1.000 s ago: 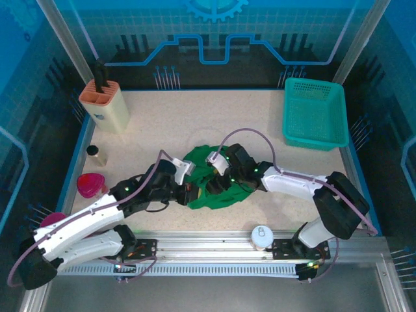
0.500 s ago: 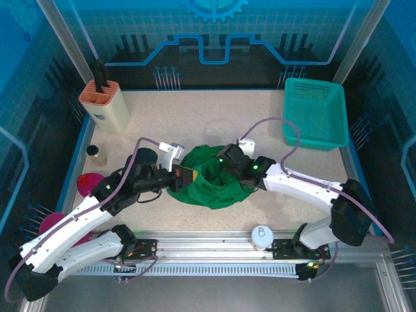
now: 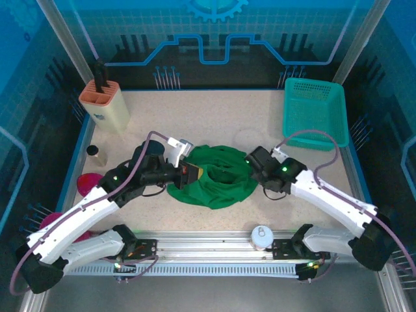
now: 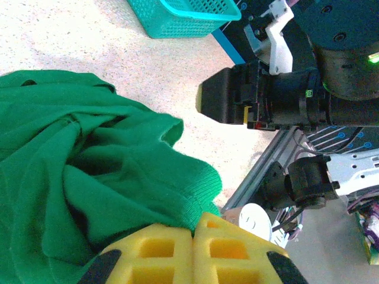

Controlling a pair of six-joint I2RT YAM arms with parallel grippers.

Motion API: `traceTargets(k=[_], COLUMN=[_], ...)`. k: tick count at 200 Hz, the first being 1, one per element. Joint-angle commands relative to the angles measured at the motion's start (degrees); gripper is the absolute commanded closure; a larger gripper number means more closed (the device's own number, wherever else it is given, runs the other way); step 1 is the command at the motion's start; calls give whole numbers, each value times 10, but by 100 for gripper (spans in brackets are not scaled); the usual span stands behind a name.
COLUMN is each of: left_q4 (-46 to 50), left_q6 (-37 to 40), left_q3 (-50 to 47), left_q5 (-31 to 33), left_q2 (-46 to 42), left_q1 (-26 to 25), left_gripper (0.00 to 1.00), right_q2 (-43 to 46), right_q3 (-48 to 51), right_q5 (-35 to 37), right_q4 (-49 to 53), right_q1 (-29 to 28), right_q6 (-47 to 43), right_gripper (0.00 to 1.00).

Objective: Fold the inside-out t-shirt

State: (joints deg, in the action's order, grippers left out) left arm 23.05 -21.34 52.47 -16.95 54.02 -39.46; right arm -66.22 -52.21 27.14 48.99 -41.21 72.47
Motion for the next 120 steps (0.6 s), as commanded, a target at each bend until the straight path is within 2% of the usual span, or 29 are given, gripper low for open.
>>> traceTargets(k=[1, 9, 30, 55, 94, 120], left_q4=[-19, -27, -37, -26, -30, -35], left_q6=[19, 18, 11, 15, 8, 4], left_q3=[3, 0, 1, 10, 10, 6], left_q5=[-34, -38, -49, -61, -66, -67], left_q2=[3, 3, 6, 18, 21, 15], left_q1=[6, 6, 6, 7, 7, 7], left_gripper=[100, 100, 100, 100, 100, 100], right_q2=[20, 21, 15, 12, -4, -29], right_q3=[61, 75, 72, 47, 53, 68], right_q5=[-78, -102, -148, -133, -142, -122], right_q4=[-42, -73, -125, -145, -162, -195], right_q1=[22, 25, 13, -38, -47, -44], right_q6=[-47, -59, -94, -143, -105, -79], right_gripper=[57, 57, 44, 36, 31, 32])
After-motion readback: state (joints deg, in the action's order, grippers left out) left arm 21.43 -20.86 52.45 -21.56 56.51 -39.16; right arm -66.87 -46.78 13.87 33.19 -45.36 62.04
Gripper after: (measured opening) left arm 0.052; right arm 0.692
